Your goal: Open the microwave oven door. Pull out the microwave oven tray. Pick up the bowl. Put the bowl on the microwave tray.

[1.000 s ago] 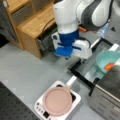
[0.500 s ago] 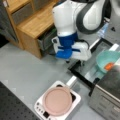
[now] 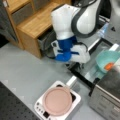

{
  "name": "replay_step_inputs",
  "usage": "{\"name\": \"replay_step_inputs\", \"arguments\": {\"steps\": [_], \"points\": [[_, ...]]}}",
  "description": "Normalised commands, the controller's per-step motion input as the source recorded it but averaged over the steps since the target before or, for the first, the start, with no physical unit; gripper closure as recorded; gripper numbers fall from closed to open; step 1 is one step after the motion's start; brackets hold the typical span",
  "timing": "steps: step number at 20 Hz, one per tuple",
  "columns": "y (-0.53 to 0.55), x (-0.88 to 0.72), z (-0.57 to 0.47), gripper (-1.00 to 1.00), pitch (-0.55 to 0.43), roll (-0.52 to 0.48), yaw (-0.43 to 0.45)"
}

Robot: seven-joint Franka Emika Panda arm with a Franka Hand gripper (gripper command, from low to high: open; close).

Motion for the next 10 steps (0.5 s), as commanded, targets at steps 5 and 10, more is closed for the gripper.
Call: {"name": "replay_step_inputs", "arguments": {"steps": [5,10], "points": [[-0.02,0.11,-0.21,-1.00,-0.095,0.154,-0.050],[0.00,0.08,-0.20,-1.00,-0.090,0.157,-0.063]]}}
